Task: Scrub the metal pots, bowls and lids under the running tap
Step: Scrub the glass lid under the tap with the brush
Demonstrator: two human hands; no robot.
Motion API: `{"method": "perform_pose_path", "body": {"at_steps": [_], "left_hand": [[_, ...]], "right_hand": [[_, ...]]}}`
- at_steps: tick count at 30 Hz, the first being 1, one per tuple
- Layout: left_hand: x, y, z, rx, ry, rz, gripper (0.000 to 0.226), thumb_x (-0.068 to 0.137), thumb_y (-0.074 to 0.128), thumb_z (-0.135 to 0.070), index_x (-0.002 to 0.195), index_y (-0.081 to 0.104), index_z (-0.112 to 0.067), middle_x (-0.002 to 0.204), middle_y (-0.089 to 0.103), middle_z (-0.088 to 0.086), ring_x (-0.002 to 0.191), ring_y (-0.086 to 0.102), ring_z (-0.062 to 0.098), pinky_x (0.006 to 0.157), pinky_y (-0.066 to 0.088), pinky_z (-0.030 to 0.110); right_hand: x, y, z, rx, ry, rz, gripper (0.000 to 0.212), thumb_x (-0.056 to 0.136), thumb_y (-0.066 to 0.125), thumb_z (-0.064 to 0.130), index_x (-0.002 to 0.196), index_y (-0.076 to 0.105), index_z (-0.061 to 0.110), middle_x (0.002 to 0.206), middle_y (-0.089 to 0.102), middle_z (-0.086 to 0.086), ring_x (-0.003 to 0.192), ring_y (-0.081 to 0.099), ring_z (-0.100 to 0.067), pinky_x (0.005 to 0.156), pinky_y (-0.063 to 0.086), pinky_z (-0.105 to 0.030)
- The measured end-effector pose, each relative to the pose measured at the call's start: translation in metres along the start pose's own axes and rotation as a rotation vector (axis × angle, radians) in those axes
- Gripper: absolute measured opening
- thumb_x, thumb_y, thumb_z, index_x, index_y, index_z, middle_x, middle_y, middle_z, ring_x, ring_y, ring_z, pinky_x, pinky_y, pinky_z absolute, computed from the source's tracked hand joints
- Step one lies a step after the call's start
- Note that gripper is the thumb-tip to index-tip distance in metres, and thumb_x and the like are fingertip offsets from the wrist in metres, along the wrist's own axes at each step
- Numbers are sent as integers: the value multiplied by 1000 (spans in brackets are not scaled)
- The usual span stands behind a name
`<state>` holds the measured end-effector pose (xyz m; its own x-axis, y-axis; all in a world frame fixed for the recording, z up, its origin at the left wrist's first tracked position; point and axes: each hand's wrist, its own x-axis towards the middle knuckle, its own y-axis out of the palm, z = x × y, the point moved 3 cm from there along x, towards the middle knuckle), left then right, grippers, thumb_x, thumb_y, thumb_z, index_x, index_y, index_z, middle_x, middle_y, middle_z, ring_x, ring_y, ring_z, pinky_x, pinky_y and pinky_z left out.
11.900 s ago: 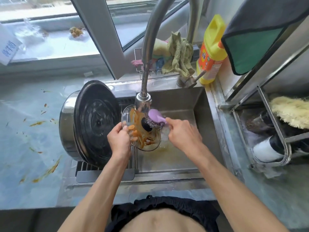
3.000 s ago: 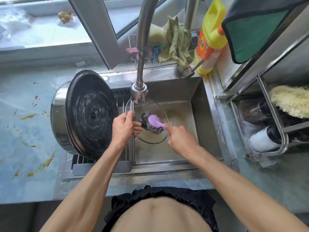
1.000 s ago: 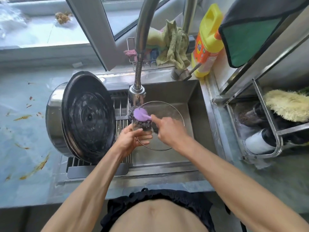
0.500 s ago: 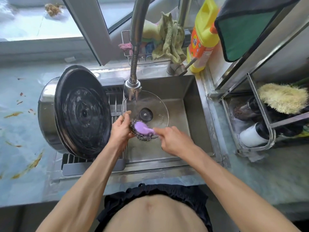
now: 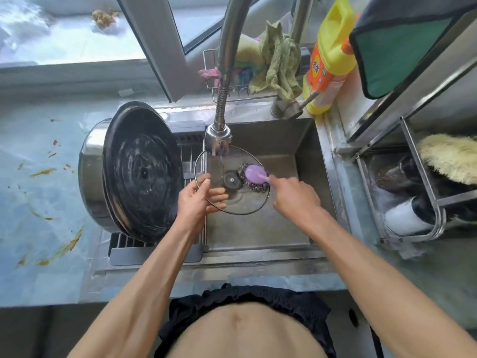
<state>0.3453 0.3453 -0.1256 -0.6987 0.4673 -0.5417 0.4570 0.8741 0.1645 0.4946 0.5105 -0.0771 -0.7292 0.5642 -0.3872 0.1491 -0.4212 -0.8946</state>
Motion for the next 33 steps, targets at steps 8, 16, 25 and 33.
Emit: {"method": "perform_pose_path", "body": {"at_steps": [8,16,25,33], "left_hand": [[-19,26,11,145,45,96,35,110,43,-33,107,62,-5,88,77,15,70,76,23,50,59,30],[-19,10,-7,118,122,-5,21,107,54,-24,112,59,-5,80,75,20,65,76,26,53,59,28],[-13,18,7,182,75,-23,22,107,52,-27,102,63,-9,85,71,15,67,73,21,50,60,31],[-19,6,-3,156,82,-34,19,107,54,-27,108,62,-10,85,74,23,64,76,22,49,59,29]], "right_hand": [[-9,-4,38,193,-141,-5,36,91,47,12,122,57,27,107,65,-12,103,59,-36,68,39,-35],[26,-13,8,12,10,-94,51,92,46,7,140,48,22,116,65,-17,105,64,-40,75,45,-40],[-36,19,31,239,-139,13,51,91,48,9,135,51,34,105,68,-16,96,63,-39,73,50,-39],[-5,8,4,2,10,-66,52,90,43,5,139,46,23,112,66,-16,101,65,-39,75,49,-41]]}}
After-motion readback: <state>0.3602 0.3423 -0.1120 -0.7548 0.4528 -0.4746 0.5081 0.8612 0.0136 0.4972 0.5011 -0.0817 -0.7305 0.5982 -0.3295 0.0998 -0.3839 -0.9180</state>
